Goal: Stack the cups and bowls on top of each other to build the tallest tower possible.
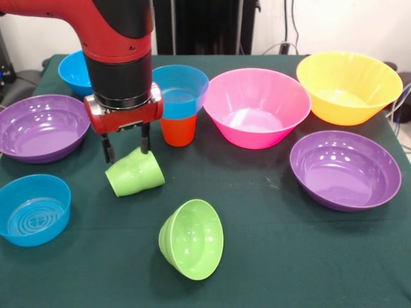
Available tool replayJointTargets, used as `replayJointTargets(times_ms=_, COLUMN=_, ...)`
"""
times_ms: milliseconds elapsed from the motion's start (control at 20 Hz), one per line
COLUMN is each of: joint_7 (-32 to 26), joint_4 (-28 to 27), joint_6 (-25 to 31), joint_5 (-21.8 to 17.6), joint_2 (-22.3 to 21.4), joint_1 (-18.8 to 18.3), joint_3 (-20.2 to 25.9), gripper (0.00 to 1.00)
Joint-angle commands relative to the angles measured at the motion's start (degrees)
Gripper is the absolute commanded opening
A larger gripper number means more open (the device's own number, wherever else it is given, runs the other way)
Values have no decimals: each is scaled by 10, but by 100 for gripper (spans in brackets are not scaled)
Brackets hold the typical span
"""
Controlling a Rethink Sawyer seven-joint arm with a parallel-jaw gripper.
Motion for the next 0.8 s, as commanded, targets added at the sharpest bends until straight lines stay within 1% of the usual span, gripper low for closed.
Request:
replayJointTargets(times_ms=50, joint_7=38, joint_4=41, joint_6=-52, joint_5=-3, joint_2=33, joint_1=15, joint_3=18, gripper=100)
replayJointTargets(times_ms=800, joint_7=51, joint_4=49, joint_6=-68, joint_5=17, joint_2=35, joint_1=24, joint_3=19, gripper=100)
